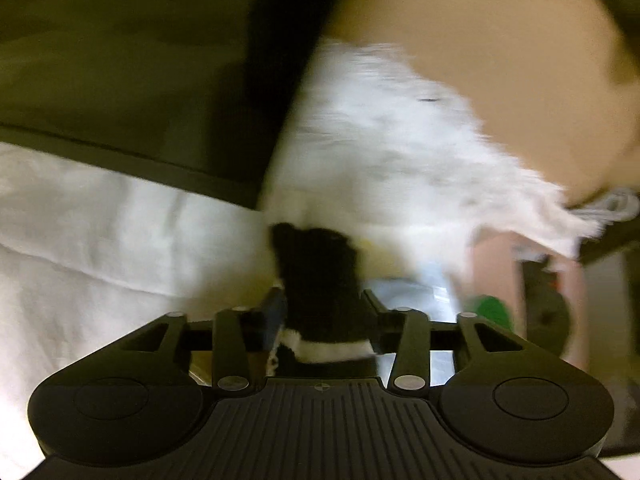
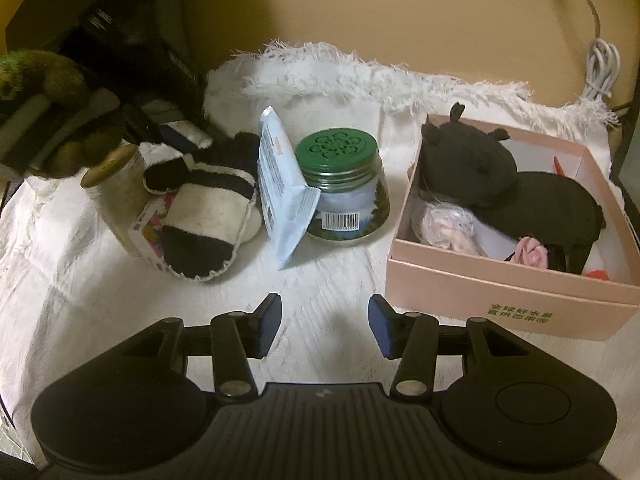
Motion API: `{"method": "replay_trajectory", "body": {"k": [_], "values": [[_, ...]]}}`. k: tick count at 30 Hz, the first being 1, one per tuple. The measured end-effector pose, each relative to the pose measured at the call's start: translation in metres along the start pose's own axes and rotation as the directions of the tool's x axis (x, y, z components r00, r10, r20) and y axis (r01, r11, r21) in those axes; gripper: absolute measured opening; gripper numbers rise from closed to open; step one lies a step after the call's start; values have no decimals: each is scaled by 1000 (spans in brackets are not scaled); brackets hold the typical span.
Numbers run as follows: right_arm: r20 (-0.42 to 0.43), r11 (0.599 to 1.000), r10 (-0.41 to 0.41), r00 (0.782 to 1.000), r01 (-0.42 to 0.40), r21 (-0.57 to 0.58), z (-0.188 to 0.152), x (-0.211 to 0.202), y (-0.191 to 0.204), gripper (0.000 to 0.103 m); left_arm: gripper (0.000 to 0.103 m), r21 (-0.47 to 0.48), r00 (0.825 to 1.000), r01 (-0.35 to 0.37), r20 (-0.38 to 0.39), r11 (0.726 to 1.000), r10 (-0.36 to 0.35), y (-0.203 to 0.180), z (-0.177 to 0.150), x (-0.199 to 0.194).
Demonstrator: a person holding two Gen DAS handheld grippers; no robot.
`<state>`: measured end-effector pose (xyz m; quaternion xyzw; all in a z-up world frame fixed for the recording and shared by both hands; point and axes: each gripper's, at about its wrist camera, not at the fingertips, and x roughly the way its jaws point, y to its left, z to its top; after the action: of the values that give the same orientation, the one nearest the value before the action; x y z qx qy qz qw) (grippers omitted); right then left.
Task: Organize soft objects
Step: 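Grasp the black-and-white striped sock with the left tool and lift it, then grasp the white-and-blue wet wipes packet with the right tool while the left tool holds the sock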
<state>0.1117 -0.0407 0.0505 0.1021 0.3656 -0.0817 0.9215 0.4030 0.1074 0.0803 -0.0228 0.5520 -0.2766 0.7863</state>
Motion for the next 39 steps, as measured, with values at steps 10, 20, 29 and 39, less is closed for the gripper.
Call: {"method": "replay_trajectory", "body": {"k": [10,20,29,39], "values": [[-41,1000,-18,999,18,-10,-4,12,0,48,47,101,998,62,25,993,-65,-39,-27,3],[-81,997,-58,995,54,-57,-18,22,3,53,48,253,986,-121,142,960,87,-62,-53,28],[-81,1000,-18,997,17,-11,-19,30,1,81,56,144,976,-212,77,967,202,-60,-47,42],[-140,995,86,986,-77,69,-14,33,-6,103,35,154,985,-99,156,983,74,-47,-78,19]]}}
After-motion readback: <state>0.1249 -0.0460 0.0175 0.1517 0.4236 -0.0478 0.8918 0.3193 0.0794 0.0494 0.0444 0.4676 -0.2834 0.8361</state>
